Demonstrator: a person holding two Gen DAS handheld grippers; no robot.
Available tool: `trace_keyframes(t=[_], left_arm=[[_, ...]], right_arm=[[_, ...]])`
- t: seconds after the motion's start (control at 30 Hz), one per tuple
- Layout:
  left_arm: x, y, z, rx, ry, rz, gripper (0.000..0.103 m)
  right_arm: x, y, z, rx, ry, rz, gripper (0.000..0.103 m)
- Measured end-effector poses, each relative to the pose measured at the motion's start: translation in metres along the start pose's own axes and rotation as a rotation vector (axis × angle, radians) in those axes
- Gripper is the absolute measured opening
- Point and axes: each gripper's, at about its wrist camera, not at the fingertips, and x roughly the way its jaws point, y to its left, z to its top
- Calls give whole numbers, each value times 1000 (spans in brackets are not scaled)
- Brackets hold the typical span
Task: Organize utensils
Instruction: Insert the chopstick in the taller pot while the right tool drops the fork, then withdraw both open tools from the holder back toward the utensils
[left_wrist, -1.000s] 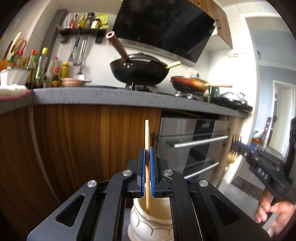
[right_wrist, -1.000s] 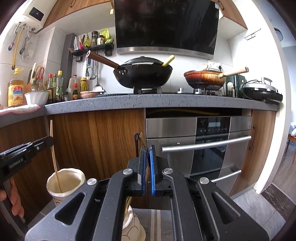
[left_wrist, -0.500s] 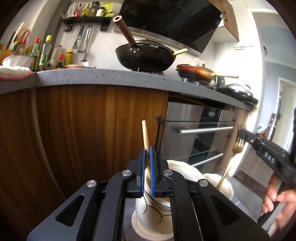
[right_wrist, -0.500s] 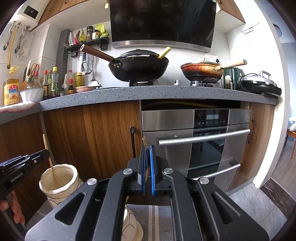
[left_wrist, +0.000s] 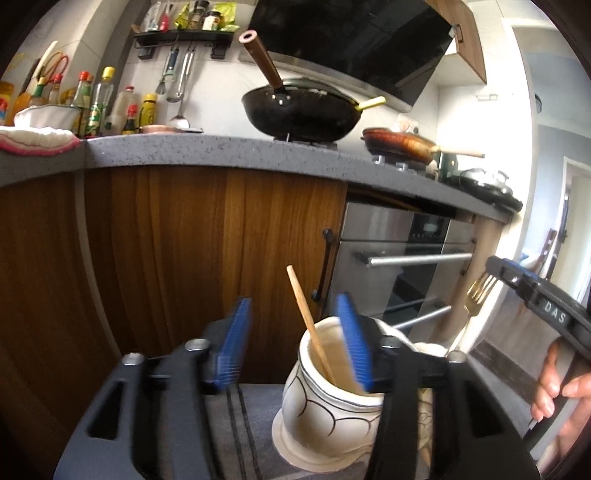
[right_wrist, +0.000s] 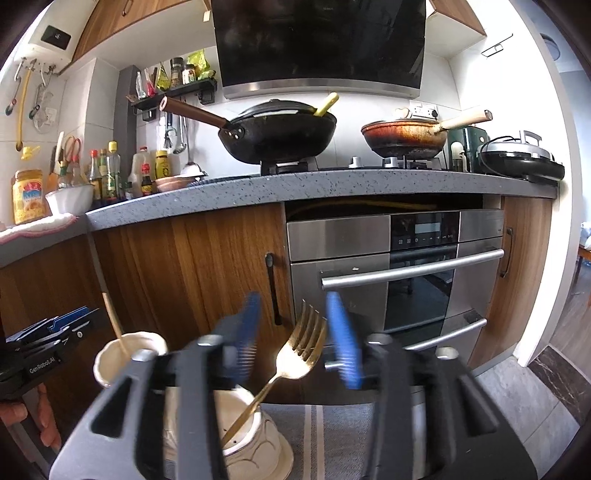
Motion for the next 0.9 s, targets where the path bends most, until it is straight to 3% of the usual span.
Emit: trace_keyframes(t=[0.03,0.1,0.13,0.27,0.57,0.9], left_arm=[[-2,0,1,1,-1,1,53],[-9,-2,3,12,-1,21,74],[-14,-3,3,16,-13,36,92],[-38,-8,7,39,-66,50,98],[-79,-17,0,57,-35,45,98],[-90,-34,-54,97,143,36,98]], right_arm=[[-3,0,1,1,-1,3,52],[-10,0,3,6,-4,16,68],[-15,-1,4,10,-7,30,80],[-37,-2,4,-7,-16,40,98],[-79,-5,-17,-77,59,56,98],[-106,-2,-79,-191,245,161,98]])
